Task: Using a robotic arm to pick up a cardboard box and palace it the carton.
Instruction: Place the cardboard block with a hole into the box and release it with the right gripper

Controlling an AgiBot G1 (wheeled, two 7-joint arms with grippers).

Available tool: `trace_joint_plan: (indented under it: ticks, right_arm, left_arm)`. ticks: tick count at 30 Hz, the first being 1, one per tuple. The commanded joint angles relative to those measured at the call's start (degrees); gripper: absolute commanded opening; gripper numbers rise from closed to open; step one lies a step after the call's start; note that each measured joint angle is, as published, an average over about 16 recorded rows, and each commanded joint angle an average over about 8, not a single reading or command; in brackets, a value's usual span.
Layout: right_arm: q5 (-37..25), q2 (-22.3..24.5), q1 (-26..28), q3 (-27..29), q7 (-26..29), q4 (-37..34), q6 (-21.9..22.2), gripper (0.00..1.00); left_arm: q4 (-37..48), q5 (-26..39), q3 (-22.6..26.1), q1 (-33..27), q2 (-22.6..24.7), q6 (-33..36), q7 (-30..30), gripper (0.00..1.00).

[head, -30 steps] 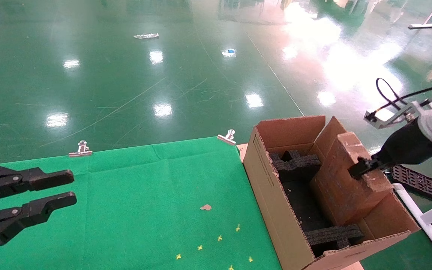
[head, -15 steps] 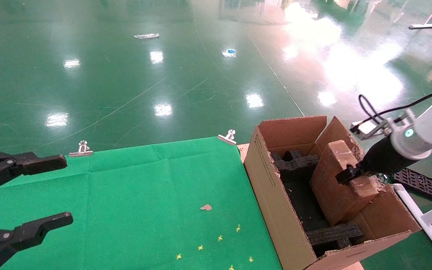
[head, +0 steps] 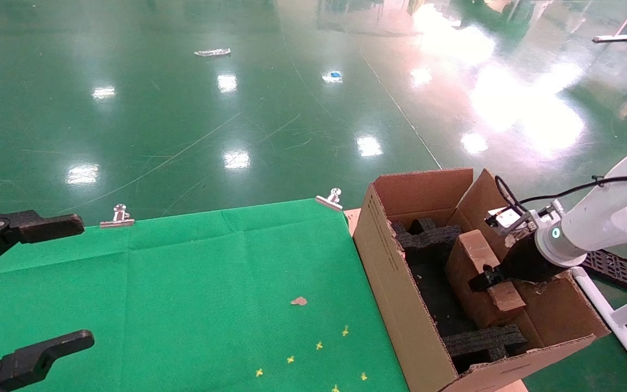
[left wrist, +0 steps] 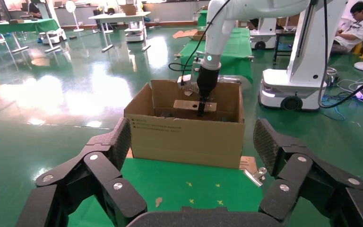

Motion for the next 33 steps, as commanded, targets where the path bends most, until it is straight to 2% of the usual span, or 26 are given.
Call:
trace_joint_plan:
  ticks: [1,2,9,10,33]
  right_arm:
    - [0.77,-0.1,-1.38,0.52,-0.75,-0.19,1.17,0.0]
    - [1.03,-0.02,-1.72,0.69,-1.2,-0.23,1.44,0.03]
    - [1.01,-0.06,-2.38,0.68,-2.81,-1.17,1.85,0.91]
    - [0.84,-0.16,-2.3,0.56,-2.83,-1.36,1.82,1.0]
    - [-0.72,-1.19,-1.43,-0.5,-3.47,-3.29,2.15,1.0]
  left_arm:
    - [0.0,0.0,0.01,0.0,0.0,0.0,0.0,1.0]
    - [0.0,-0.01,0.01,0.0,0.0,0.0,0.01,1.0]
    - [0.0,-0.02,0.03,-0.01,-0.01,-0.01,0.02,1.0]
    - [0.0,-0.03,0.04,-0.01,-0.02,-0.02,0.02,1.0]
    - [0.0,-0.08,0.11,-0.02,-0.05,-0.05,0.06,1.0]
